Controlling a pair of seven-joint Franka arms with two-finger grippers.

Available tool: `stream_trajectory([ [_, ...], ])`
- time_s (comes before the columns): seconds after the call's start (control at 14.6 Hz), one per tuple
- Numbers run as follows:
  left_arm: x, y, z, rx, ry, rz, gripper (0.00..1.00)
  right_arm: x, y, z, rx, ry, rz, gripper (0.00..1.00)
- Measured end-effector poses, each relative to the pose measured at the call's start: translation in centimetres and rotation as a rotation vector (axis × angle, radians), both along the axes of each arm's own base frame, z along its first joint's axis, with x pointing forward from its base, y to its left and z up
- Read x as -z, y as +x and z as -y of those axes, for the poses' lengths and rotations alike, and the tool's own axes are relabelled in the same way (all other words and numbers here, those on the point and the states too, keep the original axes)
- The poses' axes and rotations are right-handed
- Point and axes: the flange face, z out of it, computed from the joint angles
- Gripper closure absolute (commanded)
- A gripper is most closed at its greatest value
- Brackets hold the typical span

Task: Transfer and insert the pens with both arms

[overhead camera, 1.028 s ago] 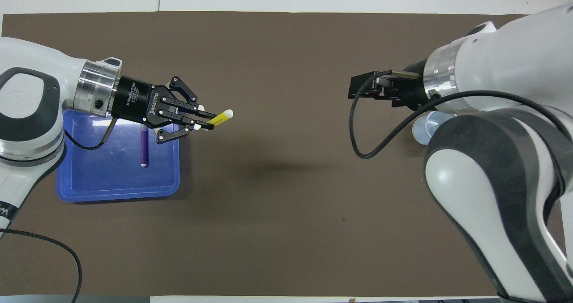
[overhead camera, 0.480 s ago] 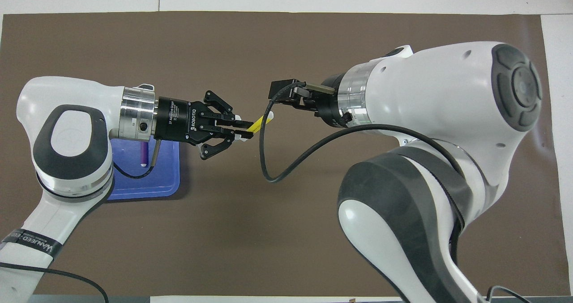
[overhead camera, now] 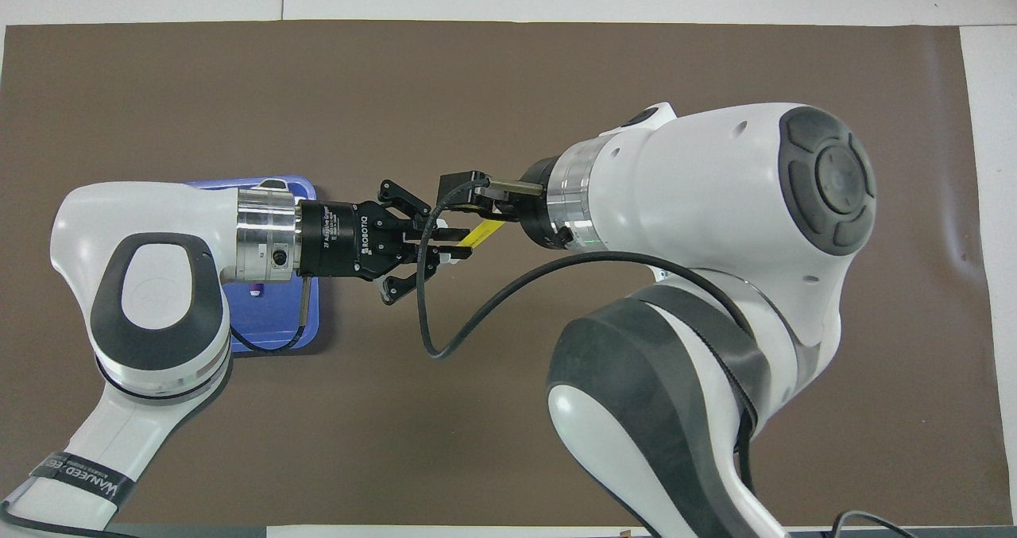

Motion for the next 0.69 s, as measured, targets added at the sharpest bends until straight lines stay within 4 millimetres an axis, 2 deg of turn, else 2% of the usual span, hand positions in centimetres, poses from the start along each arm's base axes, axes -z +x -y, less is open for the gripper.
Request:
stream_trajectory([
  [0.07,0.03,0.02,-0.04,-0.004,-0.001,-0.002,1.00,0.17,-0.06,0.07,-0.006,-0.014,-0.006,0.07],
  [0.27,0.05,0.06,-0.08,-0.010,-0.001,-0.003,1.00,0.32,-0.07,0.22,-0.016,-0.044,0.001,0.45],
  [0.48,0.04,0.07,-0.09,-0.011,-0.001,-0.003,1.00,0.18,0.03,0.25,-0.012,-0.042,0.010,0.77],
  [0.55,0.04,0.08,-0.10,-0.012,-0.001,-0.003,1.00,0.03,0.14,0.26,-0.007,-0.036,0.021,0.93],
  [0.62,0.04,0.10,-0.11,-0.013,-0.001,-0.003,1.00,-0.05,0.20,0.26,-0.004,-0.033,0.027,1.00],
  [0.69,0.03,0.11,-0.12,-0.015,-0.002,-0.004,1.00,-0.10,0.24,0.27,-0.003,-0.032,0.031,1.00],
])
